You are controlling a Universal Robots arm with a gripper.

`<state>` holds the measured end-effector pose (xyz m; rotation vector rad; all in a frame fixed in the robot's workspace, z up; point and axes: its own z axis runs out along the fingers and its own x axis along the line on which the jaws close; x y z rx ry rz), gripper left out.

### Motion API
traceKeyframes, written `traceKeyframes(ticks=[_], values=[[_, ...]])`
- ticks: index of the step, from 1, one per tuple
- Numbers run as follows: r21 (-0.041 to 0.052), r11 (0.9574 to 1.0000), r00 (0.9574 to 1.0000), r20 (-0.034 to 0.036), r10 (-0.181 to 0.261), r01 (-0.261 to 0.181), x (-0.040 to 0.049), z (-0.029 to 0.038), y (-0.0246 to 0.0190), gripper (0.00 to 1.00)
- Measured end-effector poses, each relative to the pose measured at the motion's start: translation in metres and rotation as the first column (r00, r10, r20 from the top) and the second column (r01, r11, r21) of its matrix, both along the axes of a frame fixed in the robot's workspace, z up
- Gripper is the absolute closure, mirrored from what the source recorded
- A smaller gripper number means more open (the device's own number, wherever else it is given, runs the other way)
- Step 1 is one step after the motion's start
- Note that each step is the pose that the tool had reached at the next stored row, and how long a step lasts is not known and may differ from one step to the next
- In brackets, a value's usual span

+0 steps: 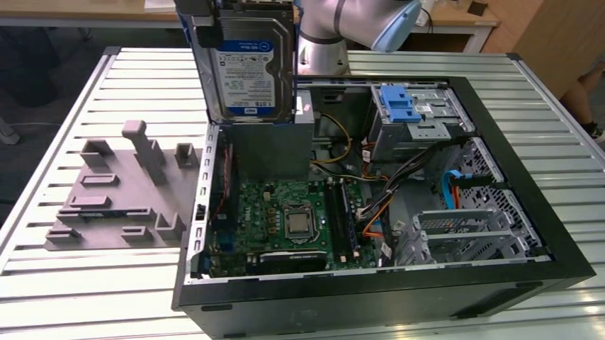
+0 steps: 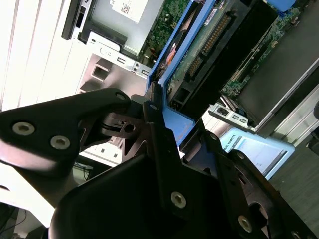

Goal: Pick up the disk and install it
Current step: 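Pick up the disk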

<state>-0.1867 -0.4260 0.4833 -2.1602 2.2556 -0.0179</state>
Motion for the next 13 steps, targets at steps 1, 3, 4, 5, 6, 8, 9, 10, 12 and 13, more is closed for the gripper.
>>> traceKeyframes(ticks=[1,3,4,5,6,8,9,10,12,13], values=[[0.0000,1.0000,1.0000,0.0000,0.000,0.000,0.0000,0.0000,0.0000,0.64],[0.0000,1.0000,1.0000,0.0000,0.000,0.000,0.0000,0.0000,0.0000,0.64],[0.0000,1.0000,1.0000,0.0000,0.000,0.000,0.0000,0.0000,0.0000,0.64],[0.0000,1.0000,1.0000,0.0000,0.000,0.000,0.0000,-0.0001,0.0000,0.64],[0.0000,1.0000,1.0000,0.0000,0.000,0.000,0.0000,-0.0001,0.0000,0.64],[0.0000,1.0000,1.0000,0.0000,0.000,0.000,0.0000,-0.0001,0.0000,0.64],[0.0000,1.0000,1.0000,0.0000,0.000,0.000,0.0000,-0.0001,0.0000,0.64],[0.0000,1.0000,1.0000,0.0000,0.000,0.000,0.0001,-0.0001,0.0000,0.64],[0.0000,1.0000,1.0000,0.0000,0.000,0.000,0.0019,-0.0001,0.0001,0.64],[0.0000,1.0000,1.0000,0.0000,0.000,0.000,0.0042,-0.0001,0.0000,0.64]])
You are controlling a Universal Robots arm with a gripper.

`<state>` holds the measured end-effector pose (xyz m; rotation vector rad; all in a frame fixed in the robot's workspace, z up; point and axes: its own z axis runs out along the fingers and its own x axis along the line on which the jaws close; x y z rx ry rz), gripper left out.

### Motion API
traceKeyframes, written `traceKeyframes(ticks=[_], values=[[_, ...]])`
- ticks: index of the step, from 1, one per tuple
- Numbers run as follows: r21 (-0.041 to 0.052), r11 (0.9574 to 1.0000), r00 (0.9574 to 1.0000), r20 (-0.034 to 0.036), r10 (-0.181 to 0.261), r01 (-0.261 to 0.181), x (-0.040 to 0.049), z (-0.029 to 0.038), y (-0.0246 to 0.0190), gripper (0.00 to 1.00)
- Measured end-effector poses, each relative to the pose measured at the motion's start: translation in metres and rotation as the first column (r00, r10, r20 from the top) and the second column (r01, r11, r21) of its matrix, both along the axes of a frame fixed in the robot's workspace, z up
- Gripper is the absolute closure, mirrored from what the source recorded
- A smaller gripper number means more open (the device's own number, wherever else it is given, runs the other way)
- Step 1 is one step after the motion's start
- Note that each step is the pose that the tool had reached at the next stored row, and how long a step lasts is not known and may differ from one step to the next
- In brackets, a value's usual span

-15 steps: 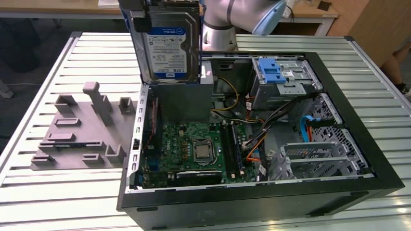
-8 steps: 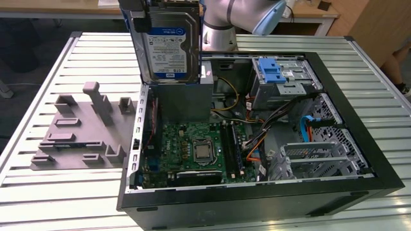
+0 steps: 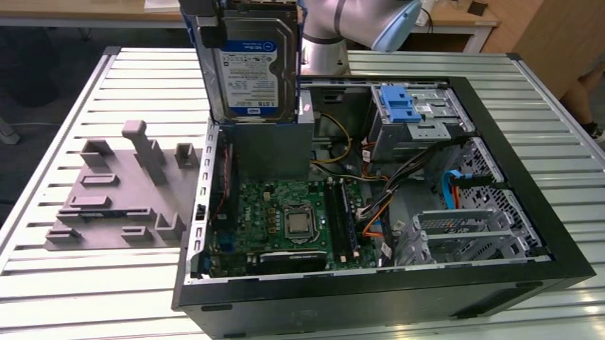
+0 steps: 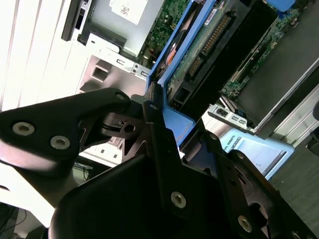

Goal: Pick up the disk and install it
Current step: 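Pick up the disk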

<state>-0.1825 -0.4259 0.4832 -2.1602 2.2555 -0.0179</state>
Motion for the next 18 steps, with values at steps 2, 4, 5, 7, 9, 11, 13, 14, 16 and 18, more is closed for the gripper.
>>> traceKeyframes(ticks=[2,4,5,7,9,11,13,14,16,18], values=[[0.0000,1.0000,1.0000,0.0000,0.000,0.000,0.0050,0.0000,0.0000,0.64],[0.0000,1.0000,1.0000,0.0000,0.000,0.000,0.0114,0.0000,0.0000,0.64],[0.0000,1.0000,1.0000,0.0001,0.000,0.000,0.0146,-0.0001,0.0000,0.64],[0.0000,1.0000,1.0000,0.0001,0.000,0.000,0.0213,-0.0001,0.0000,0.64],[0.0000,1.0000,1.0000,0.0000,0.000,0.000,0.0281,-0.0002,0.0000,0.64],[0.0000,1.0000,1.0000,0.0000,0.000,0.000,0.0343,-0.0003,0.0000,0.64],[-0.0001,1.0000,1.0000,0.0000,0.000,0.000,0.0402,-0.0004,-0.0001,0.64],[0.0000,1.0000,1.0000,0.0000,-0.001,0.001,0.0432,-0.0005,-0.0001,0.64],[0.0001,1.0000,1.0000,0.0001,-0.001,0.001,0.0477,-0.0008,-0.0006,0.64],[0.0000,1.0000,1.0000,0.0000,-0.002,0.002,0.0496,-0.0011,-0.0024,0.64]])
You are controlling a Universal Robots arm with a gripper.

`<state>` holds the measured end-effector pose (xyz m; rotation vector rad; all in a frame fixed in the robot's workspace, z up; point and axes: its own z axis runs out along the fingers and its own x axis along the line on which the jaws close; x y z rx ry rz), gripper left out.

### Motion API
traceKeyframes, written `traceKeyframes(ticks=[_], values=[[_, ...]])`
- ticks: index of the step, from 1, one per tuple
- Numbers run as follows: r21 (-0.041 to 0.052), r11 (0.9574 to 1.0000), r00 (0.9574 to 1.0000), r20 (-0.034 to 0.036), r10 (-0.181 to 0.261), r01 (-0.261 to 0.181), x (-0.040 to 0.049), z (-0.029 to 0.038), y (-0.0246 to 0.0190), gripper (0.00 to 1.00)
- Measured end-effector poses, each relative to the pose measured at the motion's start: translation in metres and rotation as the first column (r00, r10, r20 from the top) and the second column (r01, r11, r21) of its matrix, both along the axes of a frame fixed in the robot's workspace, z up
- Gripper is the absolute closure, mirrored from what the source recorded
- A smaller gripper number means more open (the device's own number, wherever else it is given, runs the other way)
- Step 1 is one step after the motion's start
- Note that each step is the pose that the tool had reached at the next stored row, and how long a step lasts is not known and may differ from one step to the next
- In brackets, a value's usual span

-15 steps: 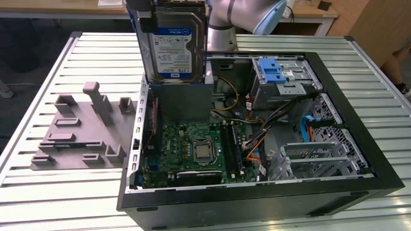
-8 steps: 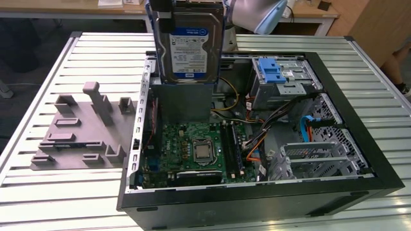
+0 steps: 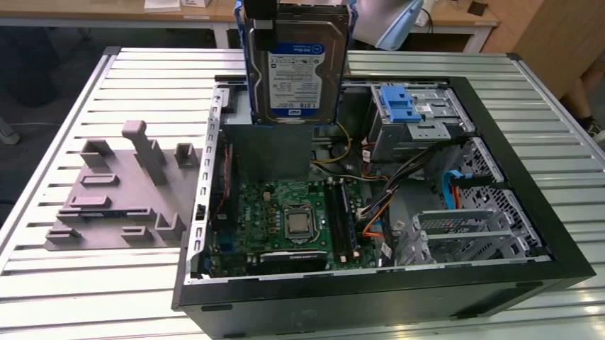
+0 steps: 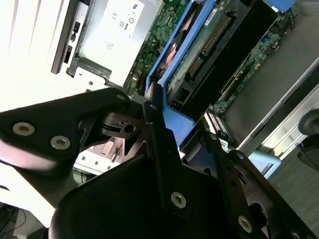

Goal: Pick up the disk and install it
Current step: 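Pick up the disk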

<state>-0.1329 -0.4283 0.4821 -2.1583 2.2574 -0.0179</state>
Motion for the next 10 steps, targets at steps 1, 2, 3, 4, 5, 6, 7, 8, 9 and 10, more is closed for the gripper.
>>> traceKeyframes(ticks=[1,2,3,4,5,6,7,8,9,10], values=[[-0.0001,1.0000,1.0000,0.0000,-0.001,0.001,0.0004,-0.0002,-0.0012,0.64],[0.0000,1.0000,1.0000,0.0000,-0.002,0.002,0.0005,-0.0004,-0.0024,0.64],[-0.0001,1.0000,1.0000,0.0000,-0.004,0.004,0.0006,-0.0006,-0.0036,0.64],[0.0000,1.0000,1.0000,0.0000,-0.006,0.006,0.0007,-0.0008,-0.0048,0.64],[0.0000,1.0000,1.0000,0.0000,-0.007,0.007,0.0010,-0.0012,-0.0061,0.64],[0.0000,1.0000,1.0000,0.0000,-0.008,0.008,0.0017,-0.0015,-0.0072,0.64],[0.0002,1.0000,1.0000,0.0001,-0.008,0.008,0.0032,-0.0018,-0.0078,0.64],[0.0001,1.0000,1.0000,0.0000,-0.008,0.008,0.0053,-0.0019,-0.0080,0.64],[0.0000,1.0000,1.0000,-0.0002,-0.008,0.008,0.0084,-0.0019,-0.0081,0.64],[0.0000,1.0000,1.0000,-0.0003,-0.008,0.008,0.0123,-0.0020,-0.0081,0.64]])
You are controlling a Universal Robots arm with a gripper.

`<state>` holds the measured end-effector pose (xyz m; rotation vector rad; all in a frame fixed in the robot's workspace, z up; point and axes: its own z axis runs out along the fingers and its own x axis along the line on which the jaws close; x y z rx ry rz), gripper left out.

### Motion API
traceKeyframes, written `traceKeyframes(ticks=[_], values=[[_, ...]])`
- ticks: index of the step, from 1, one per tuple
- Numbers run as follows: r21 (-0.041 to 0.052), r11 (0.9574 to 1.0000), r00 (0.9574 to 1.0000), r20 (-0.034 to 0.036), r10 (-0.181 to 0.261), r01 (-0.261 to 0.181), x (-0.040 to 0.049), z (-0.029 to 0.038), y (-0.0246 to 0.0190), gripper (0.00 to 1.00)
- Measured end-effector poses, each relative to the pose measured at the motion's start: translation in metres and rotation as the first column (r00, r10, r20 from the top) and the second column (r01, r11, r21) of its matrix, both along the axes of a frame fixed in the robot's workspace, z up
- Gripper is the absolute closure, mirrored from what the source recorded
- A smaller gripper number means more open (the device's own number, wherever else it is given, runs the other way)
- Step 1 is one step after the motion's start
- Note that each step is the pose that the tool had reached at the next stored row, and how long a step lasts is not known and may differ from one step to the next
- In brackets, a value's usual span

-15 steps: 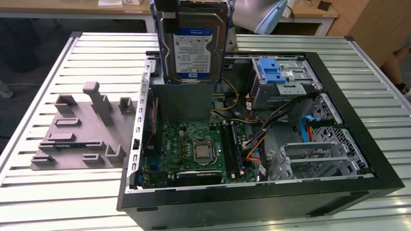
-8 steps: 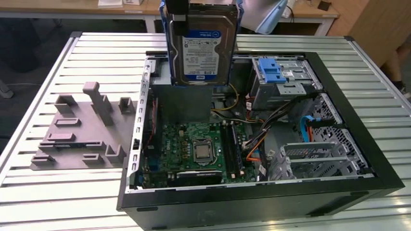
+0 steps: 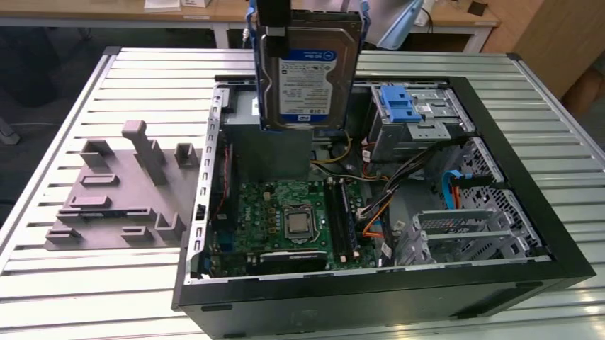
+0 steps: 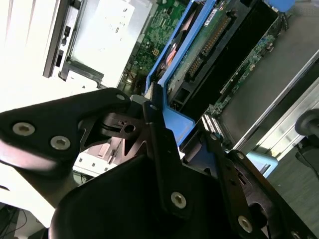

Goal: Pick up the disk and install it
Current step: 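Pick up the disk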

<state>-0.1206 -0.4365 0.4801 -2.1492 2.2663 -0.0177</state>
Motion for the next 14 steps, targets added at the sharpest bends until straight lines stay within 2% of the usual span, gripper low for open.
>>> traceKeyframes(ticks=[8,11,14], values=[[0.0000,1.0000,1.0000,-0.0009,0.000,0.000,0.0284,-0.0004,0.0000,0.64],[0.0000,1.0000,1.0000,-0.0010,-0.004,0.004,0.0338,-0.0006,0.0000,0.64],[-0.0001,0.9999,0.9999,-0.0011,-0.017,0.017,0.0350,-0.0008,-0.0004,0.64]])
